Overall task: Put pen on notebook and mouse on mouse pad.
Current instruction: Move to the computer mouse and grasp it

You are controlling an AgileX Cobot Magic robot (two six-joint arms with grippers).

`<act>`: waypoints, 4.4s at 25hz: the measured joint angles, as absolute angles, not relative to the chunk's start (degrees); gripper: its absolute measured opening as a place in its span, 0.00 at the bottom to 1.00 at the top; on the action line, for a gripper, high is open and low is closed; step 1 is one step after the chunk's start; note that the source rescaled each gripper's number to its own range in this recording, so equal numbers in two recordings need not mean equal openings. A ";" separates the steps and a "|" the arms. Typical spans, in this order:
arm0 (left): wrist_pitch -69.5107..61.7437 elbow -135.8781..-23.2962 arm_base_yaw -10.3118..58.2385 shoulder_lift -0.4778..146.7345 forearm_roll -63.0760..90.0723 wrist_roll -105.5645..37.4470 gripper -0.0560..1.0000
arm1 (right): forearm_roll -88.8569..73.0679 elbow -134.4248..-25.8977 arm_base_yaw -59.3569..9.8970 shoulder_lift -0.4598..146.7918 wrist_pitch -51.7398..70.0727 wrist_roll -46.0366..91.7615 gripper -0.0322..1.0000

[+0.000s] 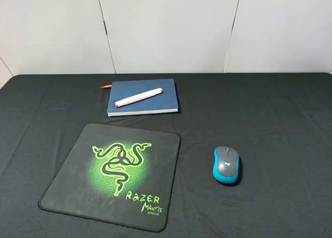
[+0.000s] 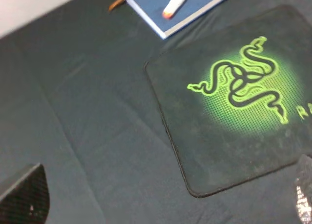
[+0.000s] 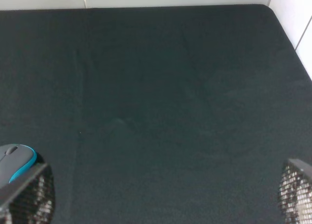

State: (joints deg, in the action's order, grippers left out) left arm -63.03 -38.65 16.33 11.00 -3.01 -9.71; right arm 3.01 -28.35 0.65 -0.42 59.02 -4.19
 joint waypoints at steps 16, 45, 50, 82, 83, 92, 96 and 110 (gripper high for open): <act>-60.25 -28.23 4.88 -0.06 6.56 -6.74 1.00 | 3.01 -28.35 0.65 -0.42 59.02 -4.19 1.00; -60.31 -28.23 4.88 -0.16 6.02 -6.42 1.00 | 3.01 -28.35 0.65 -0.42 59.02 -4.19 1.00; -60.31 -28.23 4.88 -0.16 6.02 -6.42 1.00 | 3.01 -28.35 0.65 -0.42 59.02 -4.19 1.00; -60.31 -28.23 4.88 -0.16 4.14 -6.42 1.00 | 3.19 -32.71 0.65 10.65 58.99 -4.19 1.00; -60.31 -28.23 4.88 -0.16 4.14 -6.42 1.00 | 3.19 -33.69 0.65 13.64 58.94 -4.15 1.00; -60.31 -28.23 4.88 -0.16 4.14 -6.42 1.00 | 2.75 -44.49 0.65 39.54 58.00 -1.87 1.00; -60.31 -28.23 4.88 -0.16 4.14 -6.42 1.00 | 0.00 -50.15 0.65 49.32 58.05 0.38 1.00; -60.31 -28.23 4.88 -0.16 4.14 -6.47 1.00 | -8.16 -56.42 -9.21 69.60 59.69 2.39 1.00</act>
State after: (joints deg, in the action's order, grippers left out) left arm -60.31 -28.23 4.88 -0.16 4.14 -6.47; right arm -8.16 -56.42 -9.21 69.60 59.69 2.39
